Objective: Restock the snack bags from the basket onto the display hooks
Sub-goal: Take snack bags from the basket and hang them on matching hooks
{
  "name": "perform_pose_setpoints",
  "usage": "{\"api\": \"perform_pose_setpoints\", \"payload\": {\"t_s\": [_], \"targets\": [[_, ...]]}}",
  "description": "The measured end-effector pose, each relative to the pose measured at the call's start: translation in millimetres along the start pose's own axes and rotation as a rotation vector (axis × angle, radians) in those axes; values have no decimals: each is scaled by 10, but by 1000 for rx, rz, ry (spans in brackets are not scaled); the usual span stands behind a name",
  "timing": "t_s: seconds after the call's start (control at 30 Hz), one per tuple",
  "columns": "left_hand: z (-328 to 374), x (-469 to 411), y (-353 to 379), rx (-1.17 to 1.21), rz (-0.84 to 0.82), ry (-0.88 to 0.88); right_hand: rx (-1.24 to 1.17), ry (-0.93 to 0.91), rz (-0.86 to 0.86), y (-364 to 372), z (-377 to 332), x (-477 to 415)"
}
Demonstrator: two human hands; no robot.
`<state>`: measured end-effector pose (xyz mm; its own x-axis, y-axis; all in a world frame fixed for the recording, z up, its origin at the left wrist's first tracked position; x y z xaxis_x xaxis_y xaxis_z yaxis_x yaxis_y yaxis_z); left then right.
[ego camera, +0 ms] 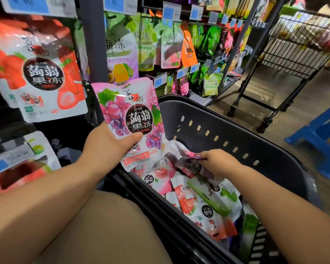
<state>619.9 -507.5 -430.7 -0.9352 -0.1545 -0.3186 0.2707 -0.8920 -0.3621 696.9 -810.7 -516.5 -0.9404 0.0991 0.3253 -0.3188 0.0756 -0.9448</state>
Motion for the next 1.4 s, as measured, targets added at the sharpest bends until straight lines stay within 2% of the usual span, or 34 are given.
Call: {"api": "perform_pose_setpoints", "payload": {"t_s": [0.07, 0.13, 0.2, 0.27, 0.37, 0.47, 0.53, 0.63, 0.83, 0.97, 1.1, 1.23, 1.33, 1.4], "targets": [[-20, -4, 4, -8, -1, 1, -212, 24, 43, -148, 136, -81], [-18, -11, 4, -26, -1, 2, -590, 39, 64, -291, 261, -96], [5, -23, 2, -33, 3, 5, -1027, 44, 30, -374, 352, -56], [16, -40, 10, -44, -5, -1, -1339, 31, -65, -395, 322, 18], [15, -58, 40, -36, -20, -10, -1560, -20, -170, -450, 162, 148], [-53, -81, 105, 50, -65, -52, -1720, -184, -323, -520, -114, 330], [-71, -88, 169, 223, -90, -95, -1733, -248, -411, -525, -297, 443], [-41, -88, 217, 406, -109, -142, -1694, -265, -422, -535, -474, 535], [87, 29, 92, 558, -79, -171, -1685, -298, -385, -698, -784, 794], [180, 101, -165, 537, 10, -155, -1570, -335, -312, -844, -1074, 900], [126, 147, -385, 541, 57, -153, -1499, -421, -340, -903, -1506, 1025], [-7, 190, -752, 536, 202, -150, -1390, -493, -290, -969, -1861, 1034], [-131, 270, -1022, 517, 336, -168, -1354, -498, -362, -930, -2153, 1105], [-190, 338, -1171, 488, 414, -170, -1226, -520, -428, -869, -2352, 1219]]}}
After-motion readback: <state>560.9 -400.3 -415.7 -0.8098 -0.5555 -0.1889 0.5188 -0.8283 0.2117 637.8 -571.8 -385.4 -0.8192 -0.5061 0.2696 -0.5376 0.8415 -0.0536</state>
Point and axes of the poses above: each hand's wrist, its own x-axis away from the middle knuckle, its own y-axis out of the palm, z = x × y, the point moved 10 cm from there along -x, towards the middle knuckle, and after that the axes turned 14 degrees about y, right-handed, at the moved point
